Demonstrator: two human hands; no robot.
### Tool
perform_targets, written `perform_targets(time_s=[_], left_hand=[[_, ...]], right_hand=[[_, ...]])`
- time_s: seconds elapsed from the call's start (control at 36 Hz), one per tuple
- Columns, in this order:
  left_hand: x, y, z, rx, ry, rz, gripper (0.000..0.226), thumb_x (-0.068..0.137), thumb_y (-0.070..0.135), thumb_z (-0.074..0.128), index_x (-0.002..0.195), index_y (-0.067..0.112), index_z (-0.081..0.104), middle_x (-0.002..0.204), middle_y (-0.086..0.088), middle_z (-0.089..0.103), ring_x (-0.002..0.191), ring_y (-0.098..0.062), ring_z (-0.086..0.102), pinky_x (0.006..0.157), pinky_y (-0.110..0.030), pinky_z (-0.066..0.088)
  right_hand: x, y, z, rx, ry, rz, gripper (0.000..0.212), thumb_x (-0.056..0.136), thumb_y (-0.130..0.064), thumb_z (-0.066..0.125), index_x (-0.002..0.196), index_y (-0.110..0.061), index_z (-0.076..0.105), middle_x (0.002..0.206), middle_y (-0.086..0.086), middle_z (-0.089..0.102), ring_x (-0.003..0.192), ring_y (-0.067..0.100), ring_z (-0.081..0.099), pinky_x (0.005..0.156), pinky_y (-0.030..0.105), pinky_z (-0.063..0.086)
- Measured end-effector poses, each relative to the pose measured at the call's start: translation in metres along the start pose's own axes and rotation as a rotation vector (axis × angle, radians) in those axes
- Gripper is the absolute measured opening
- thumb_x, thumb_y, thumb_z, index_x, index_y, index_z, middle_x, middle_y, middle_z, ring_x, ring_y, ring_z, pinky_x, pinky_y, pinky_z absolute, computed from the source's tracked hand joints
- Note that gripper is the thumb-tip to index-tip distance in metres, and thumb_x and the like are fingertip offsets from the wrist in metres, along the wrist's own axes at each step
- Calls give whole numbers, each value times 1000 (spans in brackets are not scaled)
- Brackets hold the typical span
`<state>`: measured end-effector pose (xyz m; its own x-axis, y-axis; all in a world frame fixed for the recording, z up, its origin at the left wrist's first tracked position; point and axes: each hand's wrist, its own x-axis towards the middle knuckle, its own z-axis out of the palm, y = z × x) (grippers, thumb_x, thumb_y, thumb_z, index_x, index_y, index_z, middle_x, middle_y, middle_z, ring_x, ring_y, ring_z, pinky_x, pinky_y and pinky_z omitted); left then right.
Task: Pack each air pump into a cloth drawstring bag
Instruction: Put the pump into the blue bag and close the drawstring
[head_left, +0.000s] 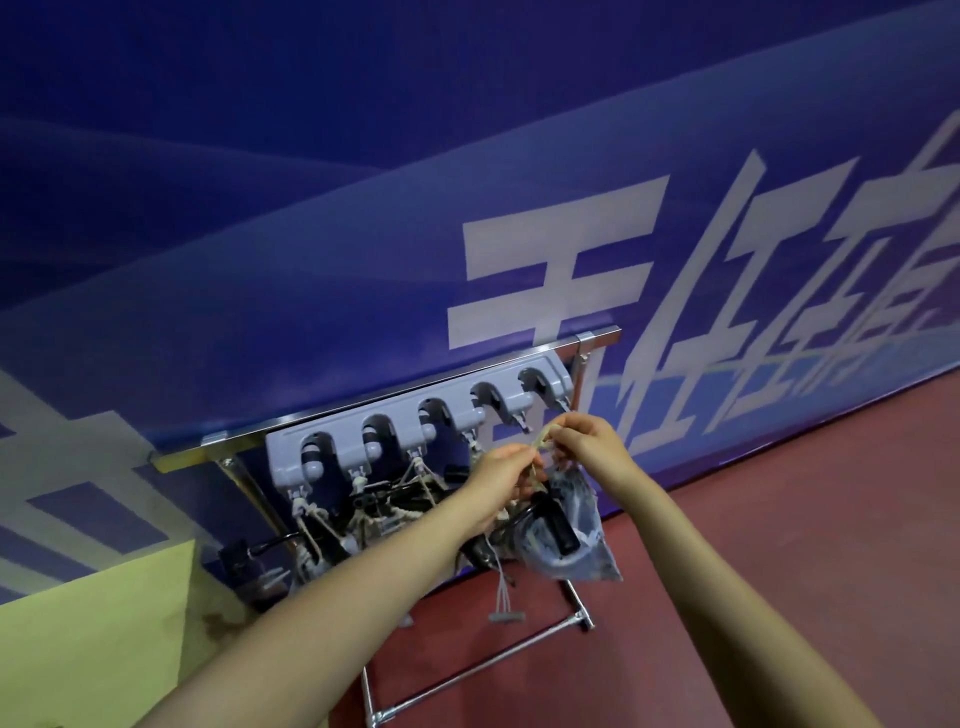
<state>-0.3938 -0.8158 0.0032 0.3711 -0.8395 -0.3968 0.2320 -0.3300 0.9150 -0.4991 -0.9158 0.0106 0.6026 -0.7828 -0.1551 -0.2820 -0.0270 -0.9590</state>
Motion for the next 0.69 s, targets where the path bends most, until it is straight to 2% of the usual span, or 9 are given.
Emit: perform_targets(time_s=[0.06,0.17,0.25,0.33,0.39,0.44,0.53,0.61,0.69], left_hand=[[15,1,2,22,24,-8,27,99,12,45,75,12,58,69,-4,59,61,-13,52,61,-20,46],[45,3,-2,50,84,-44,24,93,5,49,72,12,58,72,-5,59,68,-15,56,69,-24,48],[61,1,-6,97,138,-106,20,87,4,52,71,13,60,71,-6,57,71,-21,54,67,-27,44],[76,-5,-5,133,222,-165,17,82,8,52,68,14,60,65,-6,51,69,-22,48,67,-32,36],[82,-5,-3,128,267,-192,18,83,9,52,66,14,57,63,-5,48,63,-21,44,65,-31,33],[88,-7,-1,150,293,-208,16,88,13,52,72,11,57,64,-5,47,61,-20,43,62,-29,33],[100,-15,-1,146,257,-232,19,89,26,56,87,9,64,80,-11,61,74,-25,56,66,-29,40],[94,-10,-1,165,205,-223,25,98,29,48,100,11,66,84,-9,60,72,-22,53,63,-26,36],[89,-7,-1,265,170,-184,35,102,32,40,115,9,63,99,-9,63,85,-24,57,68,-26,36]], right_hand=[[13,6,-2,-43,9,20,23,94,-6,51,78,-7,68,71,14,60,63,17,53,65,31,44],[37,15,3,-100,25,26,22,94,-8,52,76,-12,65,70,8,58,66,18,53,66,31,44],[50,21,11,-145,44,20,25,94,-10,54,72,-19,63,71,4,61,71,19,56,71,34,48],[63,28,17,-132,67,31,21,92,-9,55,74,-17,63,70,4,61,71,22,56,72,41,51],[70,34,20,-111,87,43,18,91,-8,57,76,-16,63,70,3,62,70,22,56,71,40,51],[72,36,22,-91,91,76,13,91,-8,58,79,-10,63,69,4,60,66,18,55,67,34,49],[73,41,25,-29,82,155,16,92,-6,57,77,-6,62,64,5,59,57,12,51,52,16,43],[75,48,27,44,93,203,25,92,-3,58,69,-11,62,63,2,59,55,8,52,51,14,42],[72,51,29,86,111,211,17,92,-2,58,77,-5,64,67,3,60,62,11,56,52,14,47]])
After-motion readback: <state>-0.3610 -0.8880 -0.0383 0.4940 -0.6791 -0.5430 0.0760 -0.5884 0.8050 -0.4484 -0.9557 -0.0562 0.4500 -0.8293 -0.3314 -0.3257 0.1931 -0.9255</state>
